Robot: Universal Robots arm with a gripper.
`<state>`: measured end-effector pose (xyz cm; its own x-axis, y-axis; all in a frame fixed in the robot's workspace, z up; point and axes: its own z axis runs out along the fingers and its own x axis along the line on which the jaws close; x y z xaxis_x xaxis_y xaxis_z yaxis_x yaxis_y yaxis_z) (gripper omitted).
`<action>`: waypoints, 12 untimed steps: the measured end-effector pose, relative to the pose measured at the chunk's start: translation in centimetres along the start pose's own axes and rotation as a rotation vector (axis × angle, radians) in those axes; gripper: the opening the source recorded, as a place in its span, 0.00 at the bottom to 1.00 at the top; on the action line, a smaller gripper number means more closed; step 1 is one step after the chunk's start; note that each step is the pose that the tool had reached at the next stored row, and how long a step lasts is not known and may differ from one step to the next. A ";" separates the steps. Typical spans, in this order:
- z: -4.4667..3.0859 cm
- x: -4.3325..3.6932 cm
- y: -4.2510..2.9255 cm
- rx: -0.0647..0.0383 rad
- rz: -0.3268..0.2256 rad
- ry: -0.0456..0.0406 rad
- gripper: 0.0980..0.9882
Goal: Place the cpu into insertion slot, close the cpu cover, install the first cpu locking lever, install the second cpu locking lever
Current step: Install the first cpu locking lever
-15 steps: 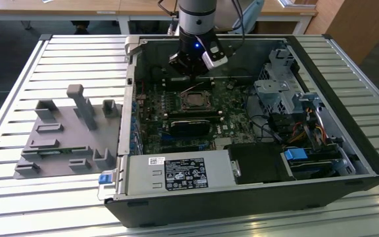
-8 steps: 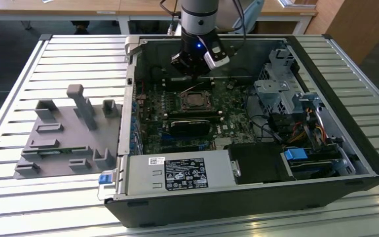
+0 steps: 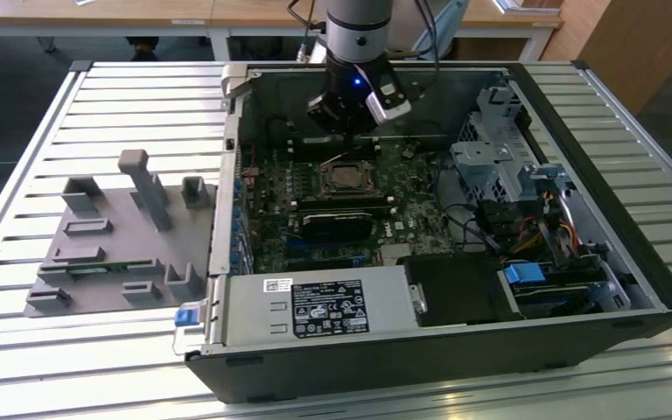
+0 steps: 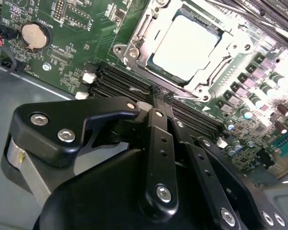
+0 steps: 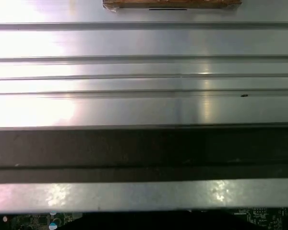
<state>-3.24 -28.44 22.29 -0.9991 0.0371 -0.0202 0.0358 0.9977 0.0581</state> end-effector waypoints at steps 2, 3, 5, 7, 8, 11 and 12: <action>0.11 -0.09 0.06 0.000 0.001 -0.0002 0.01; 0.15 -0.14 0.09 0.000 0.001 -0.0002 0.01; 0.26 -0.28 0.14 0.000 0.002 -0.0002 0.01; 0.37 -0.45 0.19 0.000 0.002 -0.0002 0.01; 0.43 -0.52 0.21 0.000 0.003 -0.0002 0.01; 0.64 -0.72 0.23 0.000 0.004 -0.0003 0.01; 0.71 -0.77 0.23 0.000 0.004 -0.0004 0.01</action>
<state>-2.45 -28.19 21.61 -0.9989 0.0415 -0.0203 0.0403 0.9975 0.0582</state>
